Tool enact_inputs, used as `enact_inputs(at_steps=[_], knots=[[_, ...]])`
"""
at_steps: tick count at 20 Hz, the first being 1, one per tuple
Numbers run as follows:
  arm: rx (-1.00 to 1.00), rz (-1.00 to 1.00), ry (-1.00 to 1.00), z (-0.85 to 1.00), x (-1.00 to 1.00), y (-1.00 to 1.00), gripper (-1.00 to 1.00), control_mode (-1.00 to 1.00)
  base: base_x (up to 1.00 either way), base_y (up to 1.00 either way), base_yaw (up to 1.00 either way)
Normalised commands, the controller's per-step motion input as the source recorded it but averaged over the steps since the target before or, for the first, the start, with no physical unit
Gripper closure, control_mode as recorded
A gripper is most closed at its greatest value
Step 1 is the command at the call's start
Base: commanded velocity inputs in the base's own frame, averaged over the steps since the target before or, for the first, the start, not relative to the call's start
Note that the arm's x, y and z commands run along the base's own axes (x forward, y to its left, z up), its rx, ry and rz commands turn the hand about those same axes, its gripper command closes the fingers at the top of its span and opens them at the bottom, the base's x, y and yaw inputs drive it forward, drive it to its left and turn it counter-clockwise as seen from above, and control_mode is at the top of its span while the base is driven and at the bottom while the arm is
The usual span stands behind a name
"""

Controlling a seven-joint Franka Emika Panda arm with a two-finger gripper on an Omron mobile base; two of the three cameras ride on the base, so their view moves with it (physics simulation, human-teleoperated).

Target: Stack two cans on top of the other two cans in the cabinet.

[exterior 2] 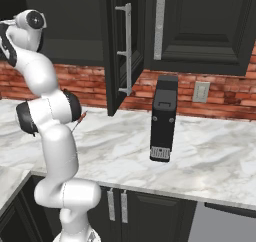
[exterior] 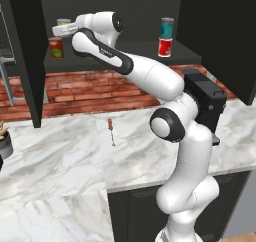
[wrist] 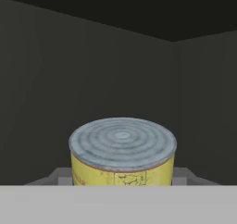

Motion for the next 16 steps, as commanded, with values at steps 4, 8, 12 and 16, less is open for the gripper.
enact_inputs(at_steps=[4, 8, 12, 16], knots=[[0.0, 0.0, 0.05, 0.0, 0.02, 0.24, 1.0, -1.0, 0.0, 0.0, 0.0], [0.0, 0.01, 0.01, 0.0, 0.0, 0.19, 1.0, -1.0, 0.0, 0.0, 0.0], [-0.01, 0.01, 0.0, -0.08, 0.05, 0.14, 1.0, -1.0, 0.0, 0.0, 0.0], [-0.06, 0.01, 0.0, -0.17, 0.16, 0.05, 1.0, -1.0, 0.0, 0.0, 0.0]])
